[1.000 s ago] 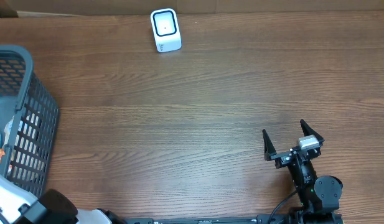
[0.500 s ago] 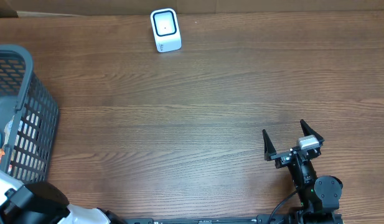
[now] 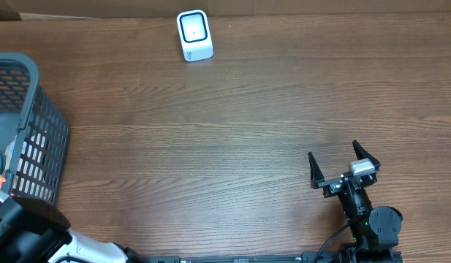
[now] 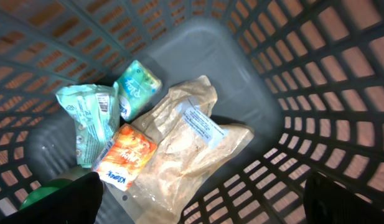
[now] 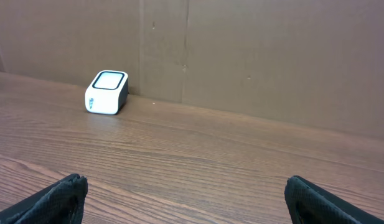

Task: Scan the item barcode
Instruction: 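Grasp the clear labeled plastic bag in the basket with the left gripper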

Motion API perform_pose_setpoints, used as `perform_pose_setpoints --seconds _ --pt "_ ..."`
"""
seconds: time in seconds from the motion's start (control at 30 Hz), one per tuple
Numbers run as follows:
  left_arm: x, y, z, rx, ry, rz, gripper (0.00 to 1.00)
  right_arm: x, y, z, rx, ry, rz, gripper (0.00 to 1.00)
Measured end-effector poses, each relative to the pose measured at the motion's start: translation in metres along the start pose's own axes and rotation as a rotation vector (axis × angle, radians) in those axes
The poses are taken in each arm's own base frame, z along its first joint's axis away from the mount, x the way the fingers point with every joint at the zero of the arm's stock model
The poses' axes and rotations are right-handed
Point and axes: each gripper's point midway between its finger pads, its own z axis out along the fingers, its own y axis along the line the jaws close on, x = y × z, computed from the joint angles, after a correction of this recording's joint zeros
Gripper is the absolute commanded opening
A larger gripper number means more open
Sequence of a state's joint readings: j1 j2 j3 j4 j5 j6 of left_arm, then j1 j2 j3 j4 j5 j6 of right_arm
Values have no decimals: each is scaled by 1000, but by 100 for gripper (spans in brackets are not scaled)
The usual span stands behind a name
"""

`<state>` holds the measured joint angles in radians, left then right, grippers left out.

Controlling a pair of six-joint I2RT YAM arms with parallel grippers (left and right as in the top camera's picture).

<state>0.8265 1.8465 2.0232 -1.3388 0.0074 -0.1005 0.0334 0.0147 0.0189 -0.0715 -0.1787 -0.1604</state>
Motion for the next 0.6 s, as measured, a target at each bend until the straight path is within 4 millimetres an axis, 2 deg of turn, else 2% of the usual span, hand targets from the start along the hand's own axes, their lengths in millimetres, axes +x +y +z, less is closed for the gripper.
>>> perform_pose_setpoints --seconds 0.2,0.6 --pt "10 1 20 -3 45 16 90 0 0 0 0 0 0 100" --pt "43 4 69 -7 148 49 90 0 0 0 0 0 0 100"
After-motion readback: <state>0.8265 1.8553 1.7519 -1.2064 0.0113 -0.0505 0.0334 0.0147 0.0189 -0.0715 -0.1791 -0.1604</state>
